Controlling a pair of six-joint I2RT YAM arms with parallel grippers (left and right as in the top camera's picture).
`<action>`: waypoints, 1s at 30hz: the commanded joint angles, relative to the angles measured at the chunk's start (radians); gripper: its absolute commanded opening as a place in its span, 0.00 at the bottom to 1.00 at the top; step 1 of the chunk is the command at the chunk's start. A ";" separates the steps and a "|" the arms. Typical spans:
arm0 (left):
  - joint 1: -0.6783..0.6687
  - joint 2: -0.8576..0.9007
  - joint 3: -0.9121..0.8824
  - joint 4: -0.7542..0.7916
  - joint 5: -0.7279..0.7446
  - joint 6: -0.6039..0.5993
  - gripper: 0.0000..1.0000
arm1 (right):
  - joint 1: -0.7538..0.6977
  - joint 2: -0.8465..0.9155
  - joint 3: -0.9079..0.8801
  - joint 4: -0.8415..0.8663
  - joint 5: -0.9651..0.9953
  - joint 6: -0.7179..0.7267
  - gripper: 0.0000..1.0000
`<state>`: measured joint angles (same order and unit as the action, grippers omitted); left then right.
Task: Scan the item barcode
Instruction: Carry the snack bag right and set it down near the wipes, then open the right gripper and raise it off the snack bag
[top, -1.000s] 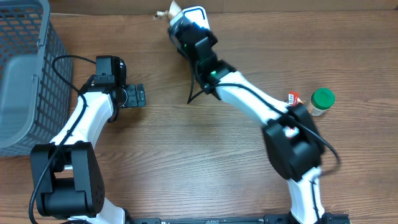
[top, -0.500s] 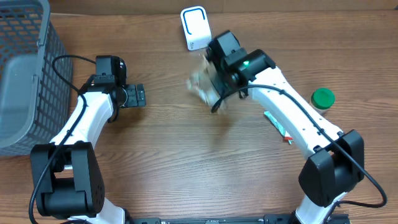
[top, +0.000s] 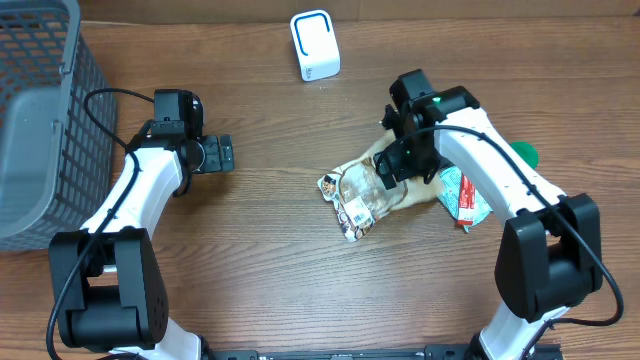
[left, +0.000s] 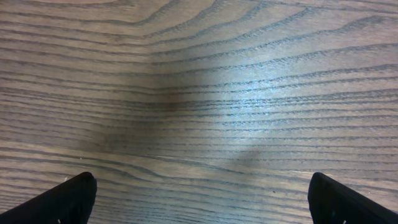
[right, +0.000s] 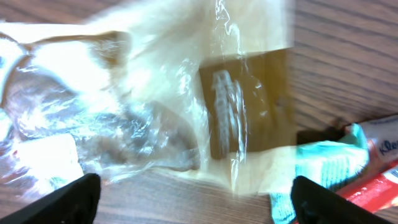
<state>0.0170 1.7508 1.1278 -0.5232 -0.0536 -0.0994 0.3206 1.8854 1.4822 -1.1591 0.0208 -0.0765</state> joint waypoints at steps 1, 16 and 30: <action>0.002 0.007 0.017 0.003 -0.002 0.018 1.00 | -0.023 -0.004 -0.003 0.027 0.011 0.052 1.00; 0.002 0.007 0.017 0.003 -0.002 0.018 1.00 | -0.034 -0.004 -0.003 0.105 0.011 0.055 1.00; 0.002 0.007 0.017 0.003 -0.002 0.017 1.00 | -0.034 -0.004 -0.003 0.105 0.011 0.054 1.00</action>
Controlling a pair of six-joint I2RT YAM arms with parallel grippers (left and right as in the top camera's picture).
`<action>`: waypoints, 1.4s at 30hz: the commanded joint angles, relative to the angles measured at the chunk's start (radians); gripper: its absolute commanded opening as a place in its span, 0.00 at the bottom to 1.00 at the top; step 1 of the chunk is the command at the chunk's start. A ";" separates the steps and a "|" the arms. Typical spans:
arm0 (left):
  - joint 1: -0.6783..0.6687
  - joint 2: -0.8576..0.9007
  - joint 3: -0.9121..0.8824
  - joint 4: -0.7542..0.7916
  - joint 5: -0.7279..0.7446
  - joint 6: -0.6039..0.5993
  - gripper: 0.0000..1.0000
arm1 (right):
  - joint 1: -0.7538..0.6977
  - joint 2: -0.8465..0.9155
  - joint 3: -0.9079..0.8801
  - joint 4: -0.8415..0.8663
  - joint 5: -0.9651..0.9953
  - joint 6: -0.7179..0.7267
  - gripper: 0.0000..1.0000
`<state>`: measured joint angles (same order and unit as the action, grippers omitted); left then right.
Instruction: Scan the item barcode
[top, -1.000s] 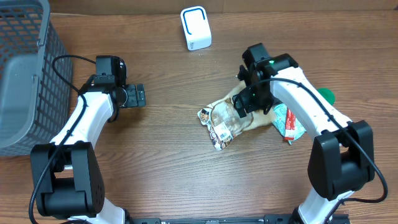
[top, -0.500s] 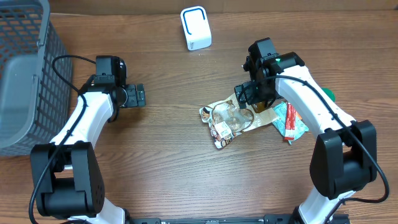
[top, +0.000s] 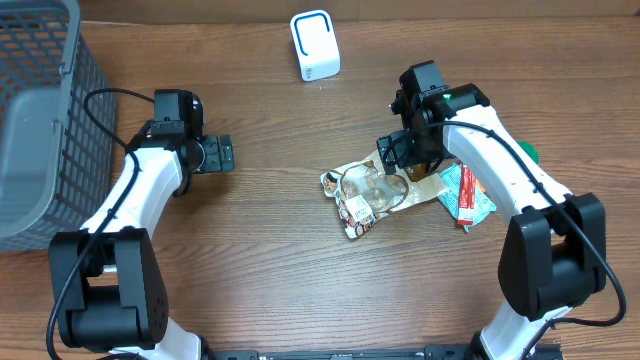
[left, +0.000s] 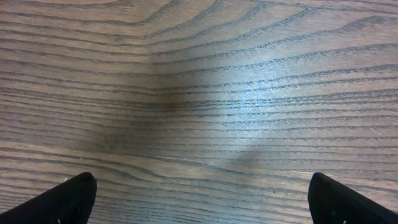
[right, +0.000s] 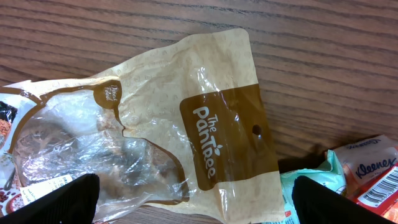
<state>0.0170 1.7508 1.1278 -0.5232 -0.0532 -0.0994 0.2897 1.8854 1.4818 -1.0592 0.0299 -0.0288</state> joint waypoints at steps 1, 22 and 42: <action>0.002 0.007 0.017 0.003 -0.002 0.018 1.00 | -0.003 -0.004 -0.003 0.005 0.002 0.007 1.00; 0.002 0.007 0.017 0.002 -0.002 0.018 0.99 | 0.012 -0.110 -0.003 0.008 0.002 0.006 1.00; 0.002 0.007 0.017 0.003 -0.002 0.018 1.00 | 0.018 -0.758 -0.003 0.007 0.002 0.006 1.00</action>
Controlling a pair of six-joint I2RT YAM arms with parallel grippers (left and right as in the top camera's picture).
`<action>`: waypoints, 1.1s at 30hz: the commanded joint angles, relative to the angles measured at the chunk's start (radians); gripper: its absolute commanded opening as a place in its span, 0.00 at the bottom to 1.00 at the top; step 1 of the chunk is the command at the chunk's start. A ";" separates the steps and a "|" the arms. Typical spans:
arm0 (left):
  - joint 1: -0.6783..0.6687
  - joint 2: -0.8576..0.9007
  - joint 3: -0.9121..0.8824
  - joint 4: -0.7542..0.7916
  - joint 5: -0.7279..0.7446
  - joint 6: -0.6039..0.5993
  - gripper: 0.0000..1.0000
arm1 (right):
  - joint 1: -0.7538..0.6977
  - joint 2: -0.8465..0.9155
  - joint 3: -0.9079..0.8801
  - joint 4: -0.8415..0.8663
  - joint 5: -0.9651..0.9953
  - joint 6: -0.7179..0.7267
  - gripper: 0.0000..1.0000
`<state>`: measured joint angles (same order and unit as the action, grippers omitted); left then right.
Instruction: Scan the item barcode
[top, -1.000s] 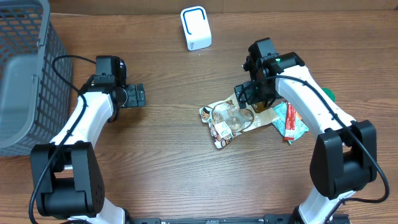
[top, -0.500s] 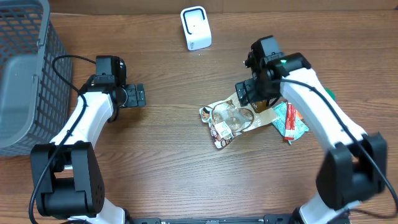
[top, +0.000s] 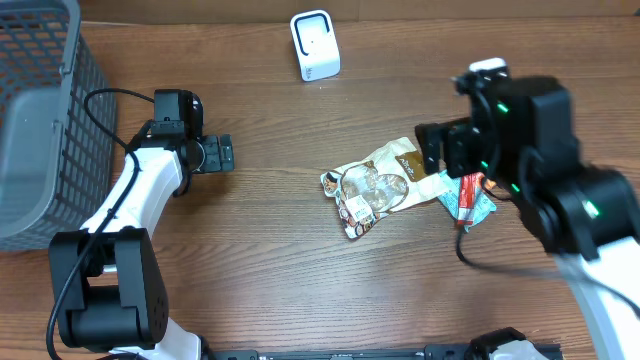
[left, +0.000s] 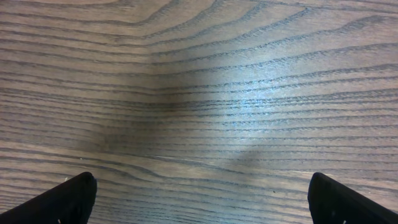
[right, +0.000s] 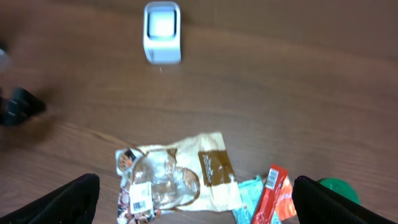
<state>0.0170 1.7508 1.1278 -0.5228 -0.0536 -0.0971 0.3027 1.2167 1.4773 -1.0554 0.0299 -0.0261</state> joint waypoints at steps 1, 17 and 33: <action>0.002 0.007 0.017 0.002 -0.002 0.015 1.00 | 0.005 -0.149 0.001 0.003 0.002 0.004 1.00; 0.002 0.007 0.016 0.002 -0.002 0.015 1.00 | 0.005 -0.563 0.001 -0.018 0.002 0.004 1.00; 0.002 0.007 0.016 0.002 -0.002 0.015 1.00 | -0.066 -0.678 0.001 -0.214 0.127 -0.012 1.00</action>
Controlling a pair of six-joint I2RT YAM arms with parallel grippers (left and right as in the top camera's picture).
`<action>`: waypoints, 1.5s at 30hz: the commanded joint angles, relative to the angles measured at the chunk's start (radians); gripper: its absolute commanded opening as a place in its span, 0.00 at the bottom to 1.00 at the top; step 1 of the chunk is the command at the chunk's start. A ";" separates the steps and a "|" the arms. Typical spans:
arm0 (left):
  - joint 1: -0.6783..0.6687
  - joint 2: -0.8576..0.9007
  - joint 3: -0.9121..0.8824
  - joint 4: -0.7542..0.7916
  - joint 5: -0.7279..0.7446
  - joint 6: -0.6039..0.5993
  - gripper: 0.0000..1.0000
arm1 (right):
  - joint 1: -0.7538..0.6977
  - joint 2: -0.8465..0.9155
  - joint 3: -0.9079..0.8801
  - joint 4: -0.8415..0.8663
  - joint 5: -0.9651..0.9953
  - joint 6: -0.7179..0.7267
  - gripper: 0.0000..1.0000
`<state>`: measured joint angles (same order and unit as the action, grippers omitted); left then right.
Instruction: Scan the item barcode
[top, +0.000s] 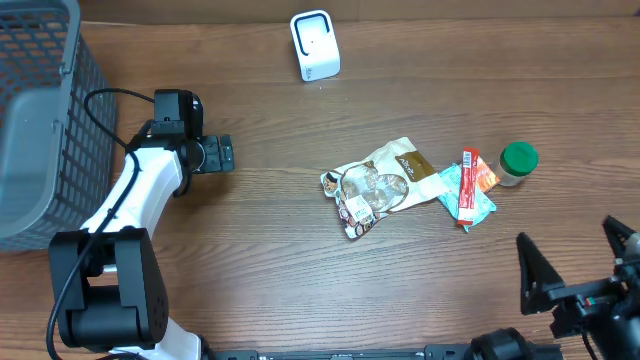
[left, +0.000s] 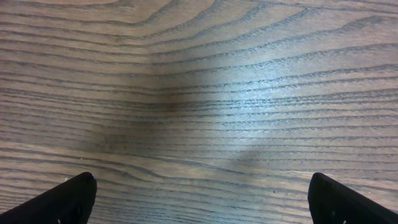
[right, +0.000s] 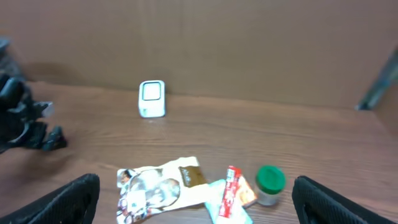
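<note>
The item, a tan and clear snack bag (top: 375, 185) with a white barcode label, lies flat at mid-table, also seen as the bag (right: 158, 186) in the right wrist view. A small white scanner (top: 315, 45) stands at the back; the right wrist view shows that scanner (right: 151, 98) too. My right gripper (top: 578, 262) is open and empty at the front right corner, far from the bag. My left gripper (top: 222, 153) sits open over bare wood at the left, with only its black fingertips (left: 68, 199) in its own view.
A red packet (top: 467, 183) lies on a teal tissue pack (top: 452, 192) just right of the bag. A green-lidded jar (top: 518, 162) stands beside them. A grey mesh basket (top: 40, 110) fills the back left corner.
My right arm was high over the packets right of the bag; now it is drawn back to the front right corner, and the green-lidded jar shows. The left arm has not moved.
My right gripper was open and low over the bag's tan end. Then it was a little higher, with the bag lying flat below. Then it stood well above the pile, and now it is back at the table's front. The bag stayed on the table.
</note>
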<state>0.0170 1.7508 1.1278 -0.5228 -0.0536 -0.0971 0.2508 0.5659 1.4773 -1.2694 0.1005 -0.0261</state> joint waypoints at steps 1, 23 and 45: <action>0.002 0.007 0.017 0.002 -0.002 0.015 1.00 | -0.015 -0.034 0.001 -0.011 0.091 -0.031 1.00; 0.002 0.007 0.016 0.002 -0.002 0.015 1.00 | -0.017 -0.333 -0.307 0.175 0.137 -0.031 1.00; 0.002 0.007 0.017 0.002 -0.002 0.015 1.00 | -0.081 -0.562 -1.190 1.344 -0.213 -0.033 1.00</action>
<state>0.0170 1.7508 1.1282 -0.5228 -0.0536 -0.0971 0.1936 0.0128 0.3397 0.0387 -0.0284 -0.0559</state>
